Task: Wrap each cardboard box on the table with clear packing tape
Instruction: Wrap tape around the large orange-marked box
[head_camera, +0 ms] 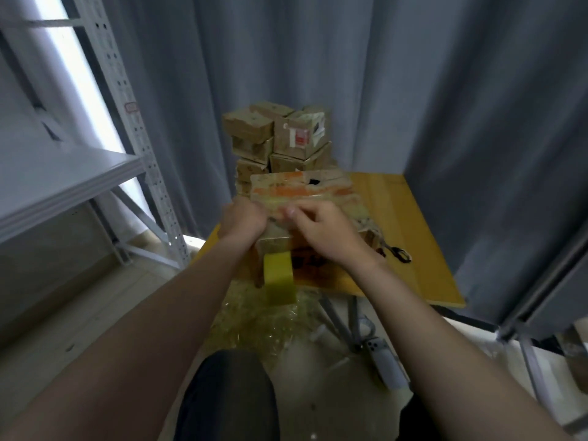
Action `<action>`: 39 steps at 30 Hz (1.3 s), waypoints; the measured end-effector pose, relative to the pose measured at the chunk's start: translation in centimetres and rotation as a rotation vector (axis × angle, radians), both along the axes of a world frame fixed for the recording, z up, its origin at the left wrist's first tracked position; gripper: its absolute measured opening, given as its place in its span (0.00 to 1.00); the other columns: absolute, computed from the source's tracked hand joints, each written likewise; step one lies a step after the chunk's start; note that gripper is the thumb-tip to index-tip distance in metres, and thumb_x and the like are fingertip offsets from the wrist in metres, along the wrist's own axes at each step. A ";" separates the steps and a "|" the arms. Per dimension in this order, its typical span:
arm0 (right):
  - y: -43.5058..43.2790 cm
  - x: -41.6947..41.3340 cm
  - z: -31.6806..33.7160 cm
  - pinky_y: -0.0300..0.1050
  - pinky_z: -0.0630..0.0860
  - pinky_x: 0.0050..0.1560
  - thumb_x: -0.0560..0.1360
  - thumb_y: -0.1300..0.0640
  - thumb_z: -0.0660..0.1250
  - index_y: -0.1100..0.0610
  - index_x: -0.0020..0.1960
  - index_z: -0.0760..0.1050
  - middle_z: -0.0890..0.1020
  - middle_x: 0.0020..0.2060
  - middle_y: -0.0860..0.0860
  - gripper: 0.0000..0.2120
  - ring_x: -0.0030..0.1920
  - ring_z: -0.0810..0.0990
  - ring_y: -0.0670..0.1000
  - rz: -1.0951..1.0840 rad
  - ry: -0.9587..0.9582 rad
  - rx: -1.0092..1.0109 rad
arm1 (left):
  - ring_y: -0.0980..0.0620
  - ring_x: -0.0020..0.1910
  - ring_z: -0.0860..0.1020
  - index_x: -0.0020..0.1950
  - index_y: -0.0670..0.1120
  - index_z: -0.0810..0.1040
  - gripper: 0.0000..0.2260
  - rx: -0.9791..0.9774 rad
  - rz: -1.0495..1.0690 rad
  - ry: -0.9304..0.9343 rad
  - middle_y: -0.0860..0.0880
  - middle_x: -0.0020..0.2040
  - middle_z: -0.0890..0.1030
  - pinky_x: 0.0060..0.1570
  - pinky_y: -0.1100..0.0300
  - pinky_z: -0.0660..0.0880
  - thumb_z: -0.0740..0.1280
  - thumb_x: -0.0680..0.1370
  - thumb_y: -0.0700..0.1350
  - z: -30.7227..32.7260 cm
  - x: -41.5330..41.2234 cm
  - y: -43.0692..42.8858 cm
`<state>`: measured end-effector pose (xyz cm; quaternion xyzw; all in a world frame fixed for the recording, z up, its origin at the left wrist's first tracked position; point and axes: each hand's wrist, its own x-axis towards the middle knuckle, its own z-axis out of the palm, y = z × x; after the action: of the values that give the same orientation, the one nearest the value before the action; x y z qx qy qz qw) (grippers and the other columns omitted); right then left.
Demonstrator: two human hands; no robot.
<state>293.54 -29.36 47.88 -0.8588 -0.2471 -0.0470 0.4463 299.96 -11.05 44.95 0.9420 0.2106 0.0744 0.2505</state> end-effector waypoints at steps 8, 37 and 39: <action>-13.3 3.8 -5.3 0.51 0.67 0.30 0.82 0.53 0.62 0.57 0.34 0.74 0.76 0.29 0.55 0.19 0.34 0.75 0.60 -0.781 0.046 0.067 | 0.39 0.64 0.74 0.65 0.52 0.78 0.14 0.209 -0.243 -0.251 0.45 0.64 0.78 0.62 0.41 0.74 0.61 0.80 0.46 3.9 -2.2 -6.3; -18.0 6.4 -2.7 0.42 0.72 0.36 0.73 0.49 0.76 0.52 0.40 0.85 0.82 0.33 0.43 0.08 0.35 0.80 0.42 -0.708 0.177 0.424 | 0.49 0.73 0.68 0.62 0.62 0.71 0.23 0.263 -0.693 -0.150 0.57 0.68 0.75 0.71 0.27 0.56 0.72 0.71 0.68 1.5 -6.4 -17.7; -16.5 5.5 0.5 0.39 0.68 0.29 0.74 0.51 0.75 0.55 0.42 0.86 0.82 0.30 0.45 0.08 0.24 0.73 0.41 -0.617 0.154 0.519 | 0.50 0.77 0.63 0.69 0.61 0.70 0.29 0.279 -0.775 -0.095 0.57 0.75 0.70 0.72 0.27 0.53 0.70 0.72 0.70 1.8 -6.6 -17.8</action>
<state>299.03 -45.83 48.36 -0.7526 0.0765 -0.1750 0.6302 293.33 -28.84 46.73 0.9719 -0.1838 0.0460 0.1394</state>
